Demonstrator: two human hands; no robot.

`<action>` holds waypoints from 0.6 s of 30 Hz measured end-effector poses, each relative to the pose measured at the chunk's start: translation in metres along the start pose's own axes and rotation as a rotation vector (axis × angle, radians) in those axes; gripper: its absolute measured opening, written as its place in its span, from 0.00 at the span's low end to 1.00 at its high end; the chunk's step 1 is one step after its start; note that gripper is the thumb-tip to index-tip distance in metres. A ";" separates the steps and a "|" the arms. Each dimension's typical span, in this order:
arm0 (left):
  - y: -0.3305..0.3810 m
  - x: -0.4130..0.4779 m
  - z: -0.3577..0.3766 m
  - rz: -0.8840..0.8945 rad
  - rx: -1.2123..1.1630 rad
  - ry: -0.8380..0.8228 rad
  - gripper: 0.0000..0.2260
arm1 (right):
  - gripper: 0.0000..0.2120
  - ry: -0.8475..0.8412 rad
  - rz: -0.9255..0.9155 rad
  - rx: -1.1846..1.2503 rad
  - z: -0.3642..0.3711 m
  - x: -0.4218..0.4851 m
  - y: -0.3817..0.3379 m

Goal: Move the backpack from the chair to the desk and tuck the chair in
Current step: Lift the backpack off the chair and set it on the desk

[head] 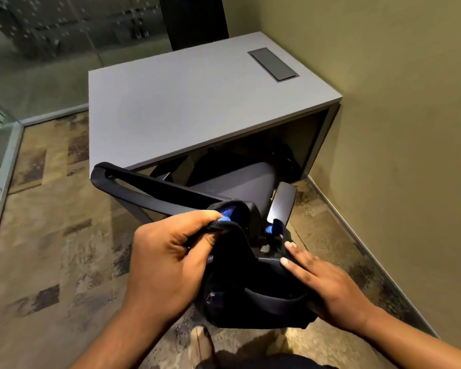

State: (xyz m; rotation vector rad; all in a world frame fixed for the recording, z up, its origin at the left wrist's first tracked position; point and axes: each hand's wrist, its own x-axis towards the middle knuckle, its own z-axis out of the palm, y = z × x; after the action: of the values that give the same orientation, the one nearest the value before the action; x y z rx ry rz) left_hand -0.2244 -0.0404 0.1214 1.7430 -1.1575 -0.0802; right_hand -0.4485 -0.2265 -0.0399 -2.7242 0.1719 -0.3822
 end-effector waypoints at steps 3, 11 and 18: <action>0.005 0.009 0.011 -0.042 -0.050 0.011 0.08 | 0.24 0.119 -0.078 0.075 -0.019 0.003 0.013; 0.004 0.053 0.051 -0.002 -0.187 0.001 0.12 | 0.14 0.241 -0.112 0.186 -0.088 0.014 0.003; -0.022 0.078 0.095 0.285 -0.080 -0.442 0.28 | 0.14 0.369 0.100 0.265 -0.138 0.027 -0.012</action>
State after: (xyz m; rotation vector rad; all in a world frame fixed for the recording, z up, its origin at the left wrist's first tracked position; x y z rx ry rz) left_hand -0.2176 -0.1616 0.0908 1.5131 -1.6894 -0.3471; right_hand -0.4612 -0.2697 0.0944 -2.3538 0.3293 -0.8152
